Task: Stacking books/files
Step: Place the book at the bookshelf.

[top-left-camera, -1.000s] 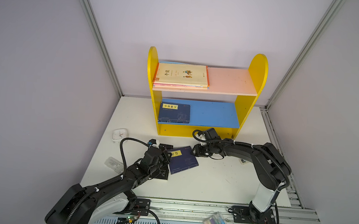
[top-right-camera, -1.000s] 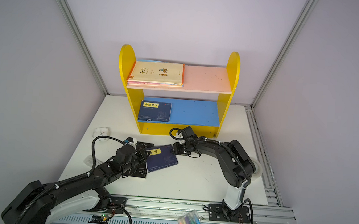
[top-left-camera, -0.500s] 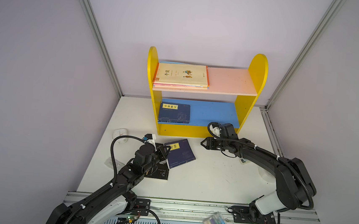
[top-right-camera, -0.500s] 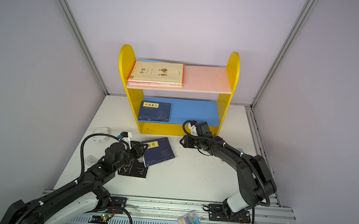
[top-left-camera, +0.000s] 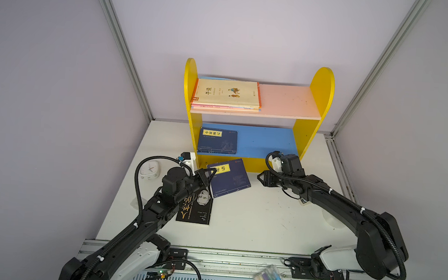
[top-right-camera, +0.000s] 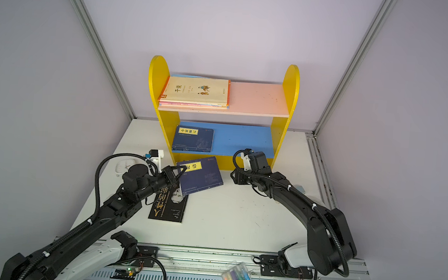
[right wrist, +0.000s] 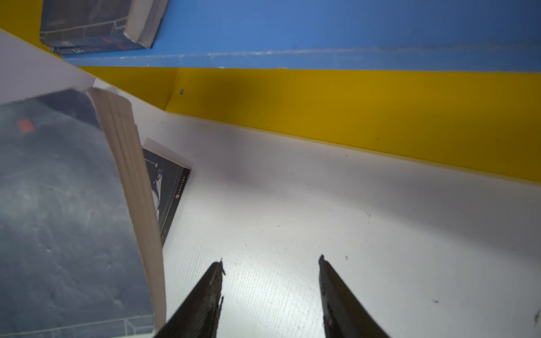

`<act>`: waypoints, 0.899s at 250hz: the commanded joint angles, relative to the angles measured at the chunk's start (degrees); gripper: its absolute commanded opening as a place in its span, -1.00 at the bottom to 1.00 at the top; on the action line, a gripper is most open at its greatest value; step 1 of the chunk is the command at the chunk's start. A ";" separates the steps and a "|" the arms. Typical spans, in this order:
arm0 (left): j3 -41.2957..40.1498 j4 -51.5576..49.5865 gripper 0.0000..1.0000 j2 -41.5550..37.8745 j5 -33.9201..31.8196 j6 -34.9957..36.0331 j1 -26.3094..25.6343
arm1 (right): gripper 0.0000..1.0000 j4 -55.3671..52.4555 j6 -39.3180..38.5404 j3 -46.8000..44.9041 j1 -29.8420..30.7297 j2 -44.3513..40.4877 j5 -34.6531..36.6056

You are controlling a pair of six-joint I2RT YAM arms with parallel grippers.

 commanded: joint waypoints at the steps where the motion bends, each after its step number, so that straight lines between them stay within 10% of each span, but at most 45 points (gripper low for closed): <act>1: 2.70 6.22 -1.00 2.57 2.46 0.74 1.24 | 0.10 0.80 -0.75 -0.79 0.01 -1.45 2.48; 225: 11.81 13.02 -1.00 21.55 -14.06 0.86 4.47 | 0.12 7.45 -12.73 6.56 11.96 5.19 1.62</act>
